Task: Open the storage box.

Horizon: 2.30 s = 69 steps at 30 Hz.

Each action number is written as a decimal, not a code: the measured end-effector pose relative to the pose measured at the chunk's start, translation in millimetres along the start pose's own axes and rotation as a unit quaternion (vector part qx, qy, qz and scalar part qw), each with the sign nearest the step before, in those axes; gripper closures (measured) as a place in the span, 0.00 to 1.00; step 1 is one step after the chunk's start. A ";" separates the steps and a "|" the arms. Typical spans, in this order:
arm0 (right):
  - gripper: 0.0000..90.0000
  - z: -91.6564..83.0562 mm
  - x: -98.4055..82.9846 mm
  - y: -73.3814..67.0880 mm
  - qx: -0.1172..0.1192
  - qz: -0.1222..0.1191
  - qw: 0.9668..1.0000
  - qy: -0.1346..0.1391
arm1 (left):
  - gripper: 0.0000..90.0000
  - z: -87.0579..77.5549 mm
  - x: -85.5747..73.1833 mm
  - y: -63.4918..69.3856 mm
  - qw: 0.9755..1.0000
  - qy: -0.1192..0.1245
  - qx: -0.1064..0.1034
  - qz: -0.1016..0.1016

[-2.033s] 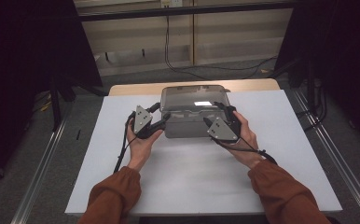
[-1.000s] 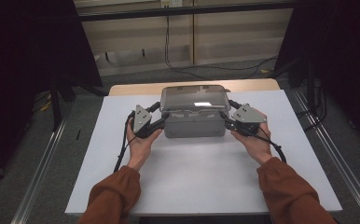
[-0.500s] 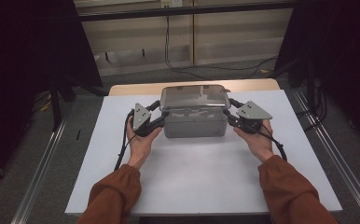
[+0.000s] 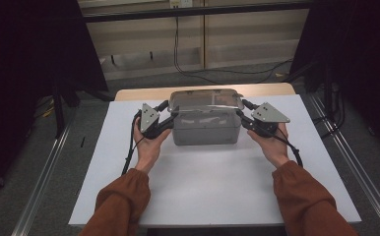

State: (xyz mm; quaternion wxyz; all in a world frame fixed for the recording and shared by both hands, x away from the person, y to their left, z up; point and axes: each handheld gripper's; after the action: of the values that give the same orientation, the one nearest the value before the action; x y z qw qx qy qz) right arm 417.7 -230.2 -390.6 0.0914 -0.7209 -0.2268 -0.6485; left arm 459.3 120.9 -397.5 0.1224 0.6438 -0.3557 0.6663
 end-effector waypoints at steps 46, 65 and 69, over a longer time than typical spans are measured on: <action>0.72 21.3 17.5 22.5 0.016 0.073 0.997 0.037 | 0.58 21.3 18.6 -21.4 0.999 0.008 -0.002 -0.045; 0.76 30.3 25.6 34.3 0.020 0.090 0.995 0.048 | 0.68 30.2 25.5 -30.5 0.999 0.007 0.011 -0.031; 0.77 33.2 27.8 36.0 0.020 0.092 0.994 0.052 | 0.70 32.3 25.4 -32.8 0.999 0.007 0.013 -0.039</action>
State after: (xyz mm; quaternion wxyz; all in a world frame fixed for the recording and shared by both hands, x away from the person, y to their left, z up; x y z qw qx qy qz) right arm 464.9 -241.9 -362.3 0.1762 -0.7024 -0.1672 -0.6690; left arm 501.0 116.6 -365.8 0.1423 0.6542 -0.3205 0.6701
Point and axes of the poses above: each handheld gripper's, and its own axes: z roughly forward along the jaws, x roughly out of its top, y roughly to its right, and after that the axes turned 9 degrees about z, right-handed
